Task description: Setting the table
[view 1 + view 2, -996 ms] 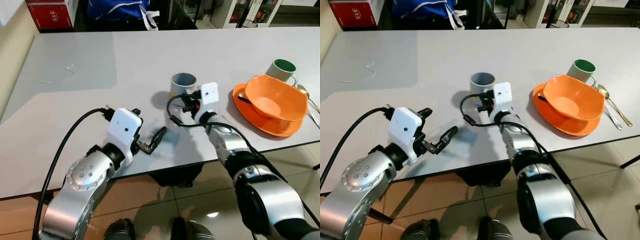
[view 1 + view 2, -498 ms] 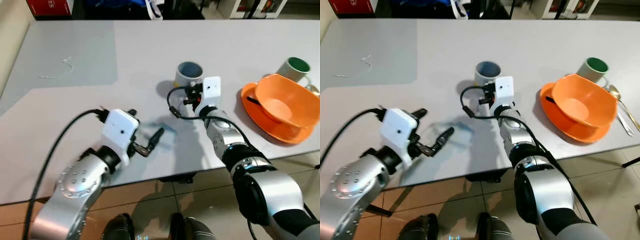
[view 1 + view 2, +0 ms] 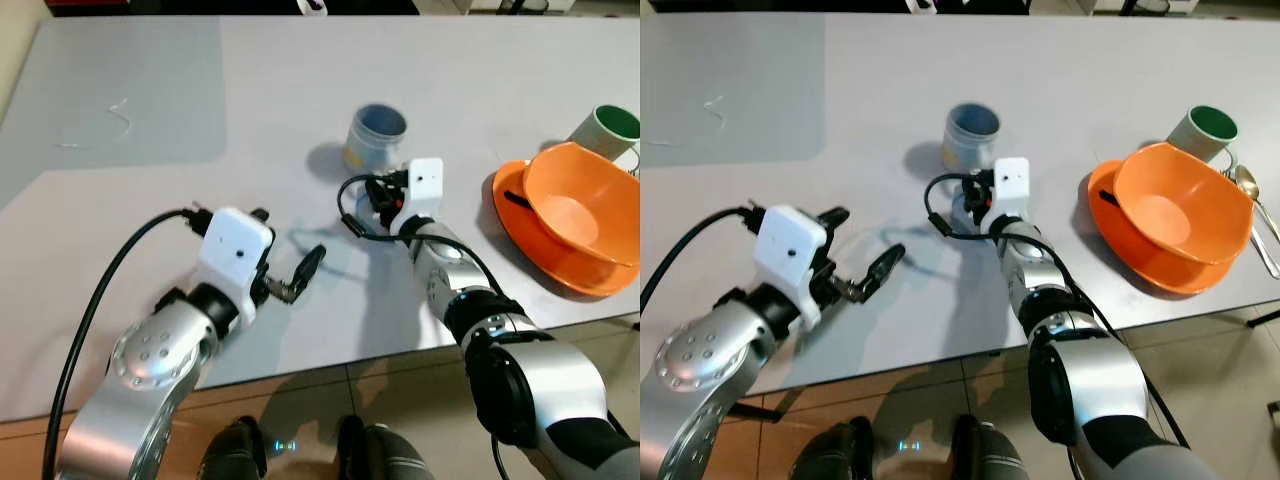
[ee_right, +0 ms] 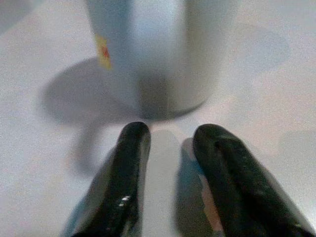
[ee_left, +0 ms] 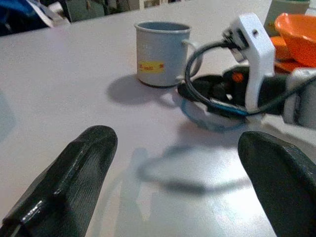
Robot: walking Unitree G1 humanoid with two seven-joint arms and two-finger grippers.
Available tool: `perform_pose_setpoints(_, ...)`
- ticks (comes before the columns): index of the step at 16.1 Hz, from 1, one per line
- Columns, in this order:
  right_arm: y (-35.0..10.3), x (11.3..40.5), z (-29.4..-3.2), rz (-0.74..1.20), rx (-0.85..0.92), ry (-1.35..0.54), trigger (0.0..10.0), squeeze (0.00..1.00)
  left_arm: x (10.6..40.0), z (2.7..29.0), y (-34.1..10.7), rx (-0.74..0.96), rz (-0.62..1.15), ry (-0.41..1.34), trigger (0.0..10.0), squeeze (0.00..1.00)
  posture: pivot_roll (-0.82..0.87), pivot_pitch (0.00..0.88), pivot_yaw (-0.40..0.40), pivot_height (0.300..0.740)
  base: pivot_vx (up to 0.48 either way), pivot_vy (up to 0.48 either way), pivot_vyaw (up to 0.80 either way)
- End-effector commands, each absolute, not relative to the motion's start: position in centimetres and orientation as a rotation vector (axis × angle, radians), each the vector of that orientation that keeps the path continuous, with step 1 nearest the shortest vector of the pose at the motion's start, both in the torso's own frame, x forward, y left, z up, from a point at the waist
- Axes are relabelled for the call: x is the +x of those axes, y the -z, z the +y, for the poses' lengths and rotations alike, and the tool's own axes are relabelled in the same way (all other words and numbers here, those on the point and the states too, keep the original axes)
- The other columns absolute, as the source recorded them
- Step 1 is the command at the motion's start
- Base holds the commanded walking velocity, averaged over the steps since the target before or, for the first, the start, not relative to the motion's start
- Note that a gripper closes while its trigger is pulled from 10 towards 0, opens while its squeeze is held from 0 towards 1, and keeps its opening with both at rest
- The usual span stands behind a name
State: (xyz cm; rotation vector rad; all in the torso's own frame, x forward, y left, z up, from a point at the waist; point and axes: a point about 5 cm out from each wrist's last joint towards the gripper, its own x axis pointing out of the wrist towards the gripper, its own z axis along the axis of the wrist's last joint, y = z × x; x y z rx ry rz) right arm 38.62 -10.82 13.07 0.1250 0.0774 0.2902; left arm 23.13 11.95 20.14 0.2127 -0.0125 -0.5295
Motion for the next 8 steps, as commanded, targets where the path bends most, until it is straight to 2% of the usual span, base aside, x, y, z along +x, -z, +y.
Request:
perform_pose_setpoints(1,-12.2,38.3,-11.6,0.096,0.153,-0.266,10.0,1.0,23.2,11.7,-19.9,0.202,-0.011,0.548,10.0,0.0,0.12,0.193,-0.092,0.74,0.0,0.0,0.0)
perform_pose_setpoints(5,-12.4,38.1,-12.5,0.039,0.191,-0.26,10.0,1.0,24.3,11.6,-20.2,0.203,-0.041,0.544,10.0,0.0,0.1,0.129,-0.08,0.74,0.0,0.0,0.0)
perform_pose_setpoints(6,-12.7,38.0,-12.9,0.007,0.2,-0.259,10.0,0.82,24.7,11.6,-20.1,0.207,-0.052,0.542,10.0,0.0,0.08,0.091,-0.075,0.74,0.0,0.0,0.0)
perform_pose_setpoints(7,-12.7,37.8,-13.1,-0.013,0.195,-0.258,10.0,0.0,24.9,11.5,-20.1,0.206,-0.057,0.541,10.0,0.0,0.07,0.079,-0.076,0.74,0.0,0.0,0.0)
perform_pose_setpoints(8,-12.5,37.2,-13.4,-0.037,0.189,-0.262,10.0,0.0,25.0,11.5,-19.9,0.208,-0.065,0.533,10.0,0.0,0.07,0.058,-0.077,0.74,0.0,0.0,0.0)
